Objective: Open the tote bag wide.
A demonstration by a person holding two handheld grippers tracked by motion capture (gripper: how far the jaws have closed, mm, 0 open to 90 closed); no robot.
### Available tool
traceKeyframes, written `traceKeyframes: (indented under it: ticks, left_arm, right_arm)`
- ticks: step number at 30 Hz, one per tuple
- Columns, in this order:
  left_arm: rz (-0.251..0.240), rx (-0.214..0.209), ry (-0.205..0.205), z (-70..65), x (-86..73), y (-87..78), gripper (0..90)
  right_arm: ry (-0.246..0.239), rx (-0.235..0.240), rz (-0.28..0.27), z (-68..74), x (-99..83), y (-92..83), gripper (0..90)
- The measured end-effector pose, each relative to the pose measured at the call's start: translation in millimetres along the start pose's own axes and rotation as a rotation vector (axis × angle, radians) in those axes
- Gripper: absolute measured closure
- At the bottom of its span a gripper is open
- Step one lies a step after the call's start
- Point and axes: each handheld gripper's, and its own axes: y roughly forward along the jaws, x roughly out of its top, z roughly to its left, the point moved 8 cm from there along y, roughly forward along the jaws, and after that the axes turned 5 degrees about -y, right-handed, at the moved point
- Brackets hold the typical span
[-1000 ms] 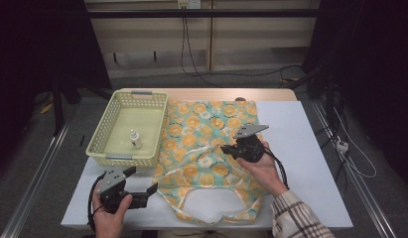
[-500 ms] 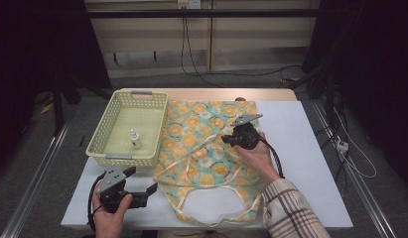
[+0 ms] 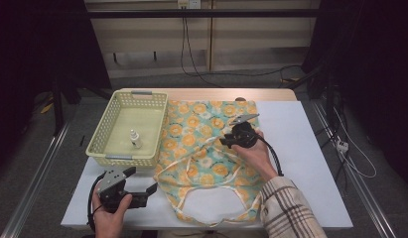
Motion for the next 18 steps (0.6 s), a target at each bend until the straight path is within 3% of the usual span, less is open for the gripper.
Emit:
traceKeyframes:
  ticks: [4,9,13,14,18]
  left_arm:
    - [0.000,0.001,0.000,0.2,-0.1,0.1,5.3]
    - [-0.001,0.001,-0.002,-0.5,0.0,0.4,5.2]
    - [0.000,0.002,-0.003,-0.1,-0.1,0.4,5.2]
    - [0.001,0.003,-0.001,-0.1,-0.2,0.5,5.3]
    - [-0.002,-0.001,0.000,-1.2,0.2,0.8,5.2]
  right_arm:
    - [0.006,0.006,-0.016,4.5,3.7,-14.0,42.3]
    - [0.012,0.003,-0.059,6.5,8.5,-27.6,29.1]
    - [-0.005,0.035,-0.061,17.6,8.4,-39.8,20.3]
    - [-0.019,0.072,-0.041,26.8,5.6,-44.8,19.5]
    - [-0.036,0.120,0.001,41.4,-0.2,-49.7,12.9]
